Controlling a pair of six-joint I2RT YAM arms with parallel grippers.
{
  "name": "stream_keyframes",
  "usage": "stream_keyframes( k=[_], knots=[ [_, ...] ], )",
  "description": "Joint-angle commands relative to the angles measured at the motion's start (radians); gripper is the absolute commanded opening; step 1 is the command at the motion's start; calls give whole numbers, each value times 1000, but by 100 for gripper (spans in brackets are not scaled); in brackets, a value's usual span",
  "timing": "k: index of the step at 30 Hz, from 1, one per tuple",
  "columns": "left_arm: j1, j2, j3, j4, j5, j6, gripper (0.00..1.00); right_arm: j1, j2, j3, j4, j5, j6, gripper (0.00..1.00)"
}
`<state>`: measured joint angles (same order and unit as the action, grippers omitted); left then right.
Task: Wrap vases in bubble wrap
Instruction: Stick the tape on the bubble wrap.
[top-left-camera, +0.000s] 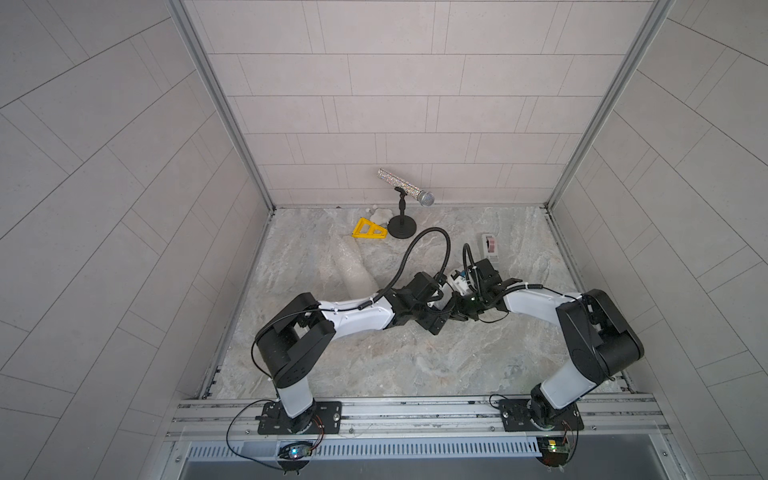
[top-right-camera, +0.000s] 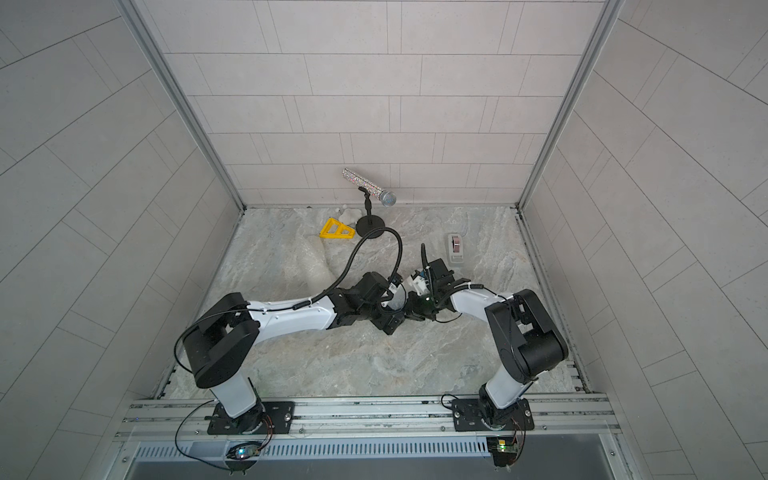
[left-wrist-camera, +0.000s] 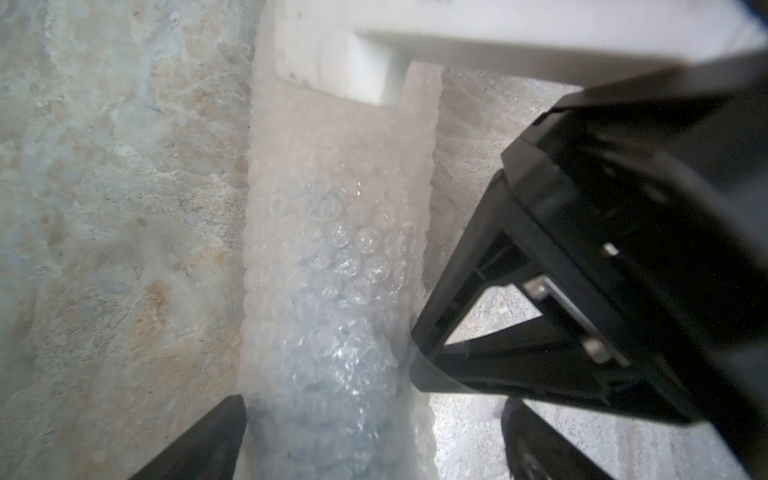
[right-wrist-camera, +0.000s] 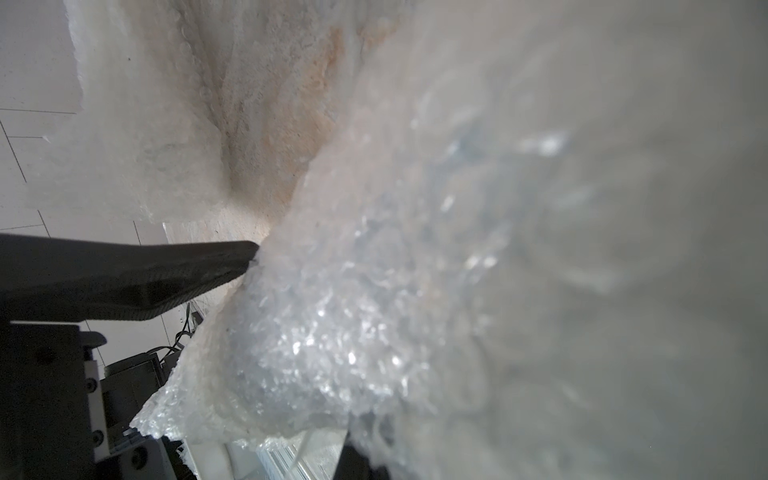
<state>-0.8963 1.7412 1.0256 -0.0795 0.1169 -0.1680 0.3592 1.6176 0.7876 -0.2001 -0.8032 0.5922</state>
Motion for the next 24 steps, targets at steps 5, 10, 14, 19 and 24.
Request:
stream_keyframes(
  k=[5, 10, 14, 19, 24],
  knots=[
    [56, -40, -33, 97, 79, -64, 99, 4, 16, 17, 4, 7, 0, 0],
    [70, -39, -28, 99, 109, -90, 95, 4, 21, 19, 4, 7, -2, 0],
    [87, -39, -34, 115, 143, -105, 87, 6, 22, 19, 5, 5, -2, 0],
    [99, -12, -21, 113, 176, -121, 76, 4, 22, 24, 4, 4, 0, 0],
    [114, 18, -1, 81, 168, -139, 69, 5, 19, 25, 2, 4, -2, 0]
  ],
)
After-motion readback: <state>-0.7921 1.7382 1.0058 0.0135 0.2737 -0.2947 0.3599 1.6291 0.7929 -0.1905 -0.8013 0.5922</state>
